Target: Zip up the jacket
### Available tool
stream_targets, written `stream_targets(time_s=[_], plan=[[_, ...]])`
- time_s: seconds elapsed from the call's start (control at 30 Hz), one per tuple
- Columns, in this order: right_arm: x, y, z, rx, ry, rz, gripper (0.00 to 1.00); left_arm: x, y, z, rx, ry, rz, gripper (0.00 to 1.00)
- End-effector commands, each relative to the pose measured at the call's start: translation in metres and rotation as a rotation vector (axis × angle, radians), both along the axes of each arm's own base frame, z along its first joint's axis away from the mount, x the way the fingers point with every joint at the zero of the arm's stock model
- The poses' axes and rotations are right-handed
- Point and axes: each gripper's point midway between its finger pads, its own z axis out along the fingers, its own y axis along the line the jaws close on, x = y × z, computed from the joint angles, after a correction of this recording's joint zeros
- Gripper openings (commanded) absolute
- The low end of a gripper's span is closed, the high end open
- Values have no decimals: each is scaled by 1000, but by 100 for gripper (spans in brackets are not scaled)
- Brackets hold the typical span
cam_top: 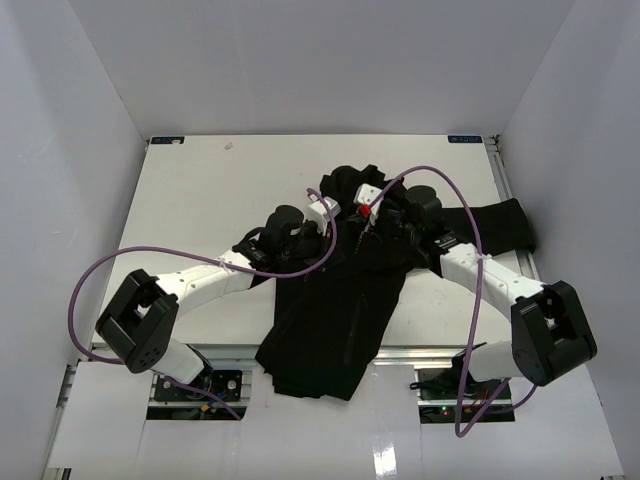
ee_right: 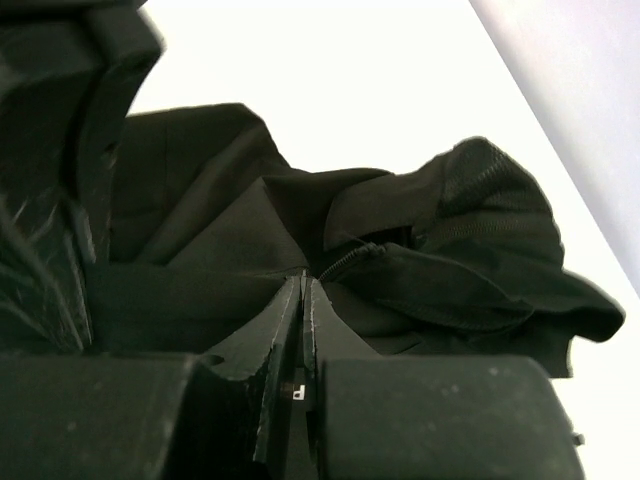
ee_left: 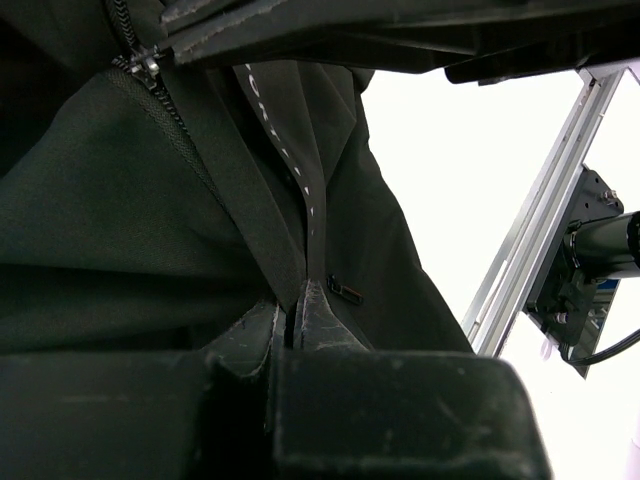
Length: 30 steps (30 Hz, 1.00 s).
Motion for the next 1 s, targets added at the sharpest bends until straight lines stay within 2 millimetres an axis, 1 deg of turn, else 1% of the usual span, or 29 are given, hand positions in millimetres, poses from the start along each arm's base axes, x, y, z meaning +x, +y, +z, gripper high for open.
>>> stream_targets(time_s=[0.0, 0.03, 0.13, 0.17, 0.27, 0.47, 0.57, 0.63, 0.77, 0.83, 0.87, 0.93, 0.97], plan=[[38, -4, 44, 116, 39, -191, 8, -14, -1, 15, -31, -4, -45, 0], [41, -4, 41, 113, 68, -209, 8, -14, -1, 16, -33, -6, -45, 0], [53, -5, 48, 134, 112, -273, 8, -13, 0, 14, -26, -10, -39, 0], [55, -5, 47, 143, 133, -294, 8, -12, 0, 13, -20, -12, -35, 0], [55, 0, 55, 154, 148, -300, 8, -9, 0, 11, -2, -13, -21, 0], [50, 9, 68, 182, 108, -305, 8, -8, -1, 7, 13, -7, -10, 0], [50, 13, 80, 218, 60, -317, 8, -7, -1, 4, 24, -6, 2, 0], [53, 15, 90, 238, 23, -342, 8, -8, -2, 3, 29, -4, 4, 0], [60, 17, 102, 287, -34, -380, 8, -11, -6, -1, 50, -7, 13, 0], [69, 21, 106, 315, -45, -402, 8, -12, -5, -5, 65, -14, 34, 0], [74, 23, 107, 327, -45, -411, 8, -12, -4, -6, 71, -16, 43, 0], [79, 29, 100, 329, -38, -411, 8, -11, -2, -6, 77, -28, 61, 0], [82, 32, 102, 341, -46, -412, 8, -12, -2, -6, 81, -34, 66, 0]])
